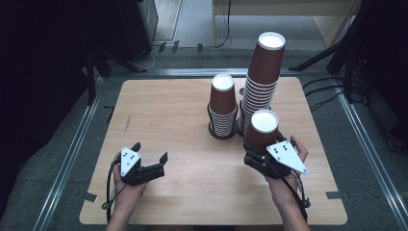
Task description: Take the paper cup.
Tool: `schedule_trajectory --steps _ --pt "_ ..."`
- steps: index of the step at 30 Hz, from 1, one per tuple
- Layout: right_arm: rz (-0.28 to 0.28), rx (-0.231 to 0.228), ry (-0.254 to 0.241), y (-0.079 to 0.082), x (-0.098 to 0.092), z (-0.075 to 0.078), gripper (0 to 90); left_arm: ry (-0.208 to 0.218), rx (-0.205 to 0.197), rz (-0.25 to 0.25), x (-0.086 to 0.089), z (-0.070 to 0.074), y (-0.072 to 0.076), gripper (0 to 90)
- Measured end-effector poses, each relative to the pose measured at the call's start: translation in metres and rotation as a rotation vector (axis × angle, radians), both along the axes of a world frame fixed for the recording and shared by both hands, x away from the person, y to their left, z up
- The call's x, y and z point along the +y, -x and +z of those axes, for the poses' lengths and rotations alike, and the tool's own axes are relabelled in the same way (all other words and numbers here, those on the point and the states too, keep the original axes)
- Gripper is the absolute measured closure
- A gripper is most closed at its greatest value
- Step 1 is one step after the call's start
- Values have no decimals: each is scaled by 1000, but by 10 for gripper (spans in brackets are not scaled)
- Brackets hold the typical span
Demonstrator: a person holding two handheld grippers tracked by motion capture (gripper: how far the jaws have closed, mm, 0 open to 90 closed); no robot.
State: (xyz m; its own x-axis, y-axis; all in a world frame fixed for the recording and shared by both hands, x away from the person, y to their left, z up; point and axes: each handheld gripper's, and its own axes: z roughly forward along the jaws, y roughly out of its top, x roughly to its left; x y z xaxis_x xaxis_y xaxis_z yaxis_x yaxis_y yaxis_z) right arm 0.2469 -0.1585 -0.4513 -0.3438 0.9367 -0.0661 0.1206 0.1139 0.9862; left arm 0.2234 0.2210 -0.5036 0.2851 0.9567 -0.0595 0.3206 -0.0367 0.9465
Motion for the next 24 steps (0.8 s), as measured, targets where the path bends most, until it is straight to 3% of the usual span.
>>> schedule_trajectory --steps 4,12,24 --pt "11 13 9 1 8 -8 109 42 -10 -3 -5 7 0 0" --pt "26 23 63 3 24 -20 109 38 -25 -84 -24 20 7 0" --pt "62 3 228 3 46 -39 107 56 -17 -137 -31 26 13 0"
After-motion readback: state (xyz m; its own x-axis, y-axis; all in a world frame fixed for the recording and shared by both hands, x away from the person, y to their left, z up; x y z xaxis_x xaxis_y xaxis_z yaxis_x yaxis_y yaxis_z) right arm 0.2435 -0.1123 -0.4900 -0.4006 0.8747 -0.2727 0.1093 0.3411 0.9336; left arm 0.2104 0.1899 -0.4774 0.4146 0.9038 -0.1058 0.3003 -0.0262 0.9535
